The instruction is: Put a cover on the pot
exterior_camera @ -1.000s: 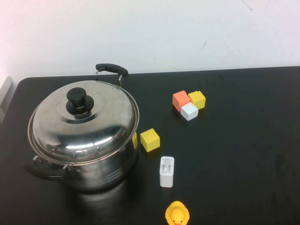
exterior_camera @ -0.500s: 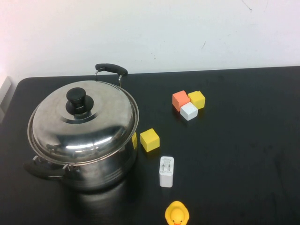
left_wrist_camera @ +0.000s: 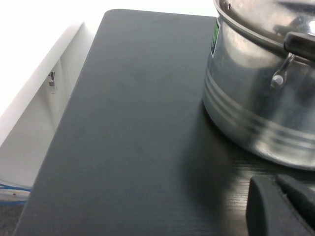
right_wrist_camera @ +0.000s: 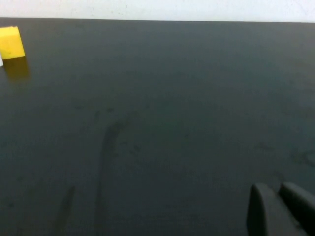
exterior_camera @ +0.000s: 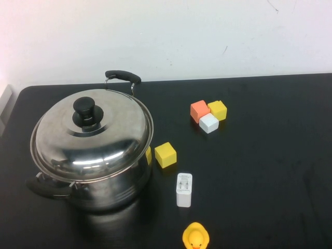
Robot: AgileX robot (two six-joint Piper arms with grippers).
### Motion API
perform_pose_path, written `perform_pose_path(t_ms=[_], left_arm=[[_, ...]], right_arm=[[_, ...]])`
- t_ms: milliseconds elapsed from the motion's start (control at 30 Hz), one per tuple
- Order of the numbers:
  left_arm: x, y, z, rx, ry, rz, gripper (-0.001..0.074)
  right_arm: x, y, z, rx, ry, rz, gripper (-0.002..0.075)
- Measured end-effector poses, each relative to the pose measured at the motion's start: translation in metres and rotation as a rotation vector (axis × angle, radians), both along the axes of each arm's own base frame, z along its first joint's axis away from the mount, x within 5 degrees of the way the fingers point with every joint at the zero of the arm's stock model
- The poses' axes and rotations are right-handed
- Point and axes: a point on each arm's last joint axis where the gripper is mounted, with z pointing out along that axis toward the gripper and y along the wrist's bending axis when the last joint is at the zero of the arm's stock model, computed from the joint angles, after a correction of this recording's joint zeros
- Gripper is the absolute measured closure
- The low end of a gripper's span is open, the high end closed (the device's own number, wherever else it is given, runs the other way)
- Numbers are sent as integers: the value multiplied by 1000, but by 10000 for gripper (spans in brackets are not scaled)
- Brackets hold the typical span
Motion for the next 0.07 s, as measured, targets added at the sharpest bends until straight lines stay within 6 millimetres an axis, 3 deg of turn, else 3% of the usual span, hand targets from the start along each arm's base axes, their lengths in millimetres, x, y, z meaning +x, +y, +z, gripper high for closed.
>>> perform_pose_path(t_ms=[67], left_arm=[[0, 0, 0, 0, 0, 0, 737]], right_arm=[[0, 0, 0, 0, 0, 0, 685]])
